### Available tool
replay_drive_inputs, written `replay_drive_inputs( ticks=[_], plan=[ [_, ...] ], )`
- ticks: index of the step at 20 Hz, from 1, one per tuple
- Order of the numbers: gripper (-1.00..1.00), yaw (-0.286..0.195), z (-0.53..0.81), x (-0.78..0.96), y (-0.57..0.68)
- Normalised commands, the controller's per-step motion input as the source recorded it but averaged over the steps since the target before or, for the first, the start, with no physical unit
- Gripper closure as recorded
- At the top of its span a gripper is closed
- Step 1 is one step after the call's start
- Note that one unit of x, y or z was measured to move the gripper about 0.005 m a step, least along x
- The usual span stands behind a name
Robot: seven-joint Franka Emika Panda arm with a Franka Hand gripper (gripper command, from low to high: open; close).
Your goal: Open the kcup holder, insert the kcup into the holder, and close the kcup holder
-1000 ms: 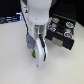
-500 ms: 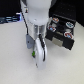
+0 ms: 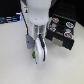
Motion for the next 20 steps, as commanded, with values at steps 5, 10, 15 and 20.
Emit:
replay_drive_inputs(
  ticks=[5, 10, 15, 20],
  plan=[
    [1.00, -0.004, 0.71, 0.01, 0.40],
    [1.00, 0.029, 0.79, 0.01, 0.51],
    [1.00, 0.036, 0.68, -0.01, 0.57],
    [1.00, 0.083, 0.44, -0.14, 0.56]
  ],
)
